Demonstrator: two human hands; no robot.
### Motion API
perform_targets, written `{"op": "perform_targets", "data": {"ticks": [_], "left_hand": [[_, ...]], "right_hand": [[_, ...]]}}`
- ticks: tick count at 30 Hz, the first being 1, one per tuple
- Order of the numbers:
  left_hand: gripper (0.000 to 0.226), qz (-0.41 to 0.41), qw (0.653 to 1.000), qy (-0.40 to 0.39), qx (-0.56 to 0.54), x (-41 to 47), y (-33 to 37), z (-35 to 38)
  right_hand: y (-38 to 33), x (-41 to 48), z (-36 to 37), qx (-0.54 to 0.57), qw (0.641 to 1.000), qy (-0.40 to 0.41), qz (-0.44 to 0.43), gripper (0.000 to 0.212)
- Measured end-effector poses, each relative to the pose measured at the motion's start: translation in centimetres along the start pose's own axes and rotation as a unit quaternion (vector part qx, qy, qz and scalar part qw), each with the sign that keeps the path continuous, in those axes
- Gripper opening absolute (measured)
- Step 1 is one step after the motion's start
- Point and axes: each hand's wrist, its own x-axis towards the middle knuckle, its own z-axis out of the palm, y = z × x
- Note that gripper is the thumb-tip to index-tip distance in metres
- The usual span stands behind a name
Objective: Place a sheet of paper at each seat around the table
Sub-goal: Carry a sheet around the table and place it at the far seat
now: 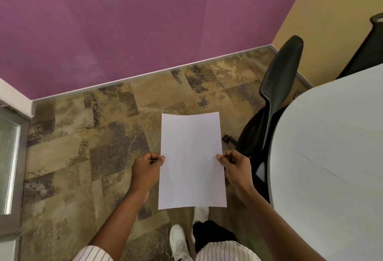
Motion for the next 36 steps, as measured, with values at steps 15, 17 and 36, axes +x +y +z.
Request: {"op": "perform_targets", "data": {"ticks": [15, 17, 36], "left_hand": [[0.014, 0.006, 0.999, 0.022, 0.023, 22.4, 14.5, -0.2], [0.015, 0.010, 0.999, 0.020, 0.027, 25.9, 17.0, 0.2], [0.012, 0.093, 0.975, -0.159, 0.122, 54.2, 38.3, 13.9]], "right_hand": [[-10.1, 22.6, 9.3, 0.057, 0.998, 0.024, 0.014, 0.007], [-11.8, 25.8, 10.2, 0.058, 0.998, 0.029, 0.002, 0.007], [-22.9, 50.1, 10.7, 0.101, 0.961, 0.252, 0.060, 0.010]]}}
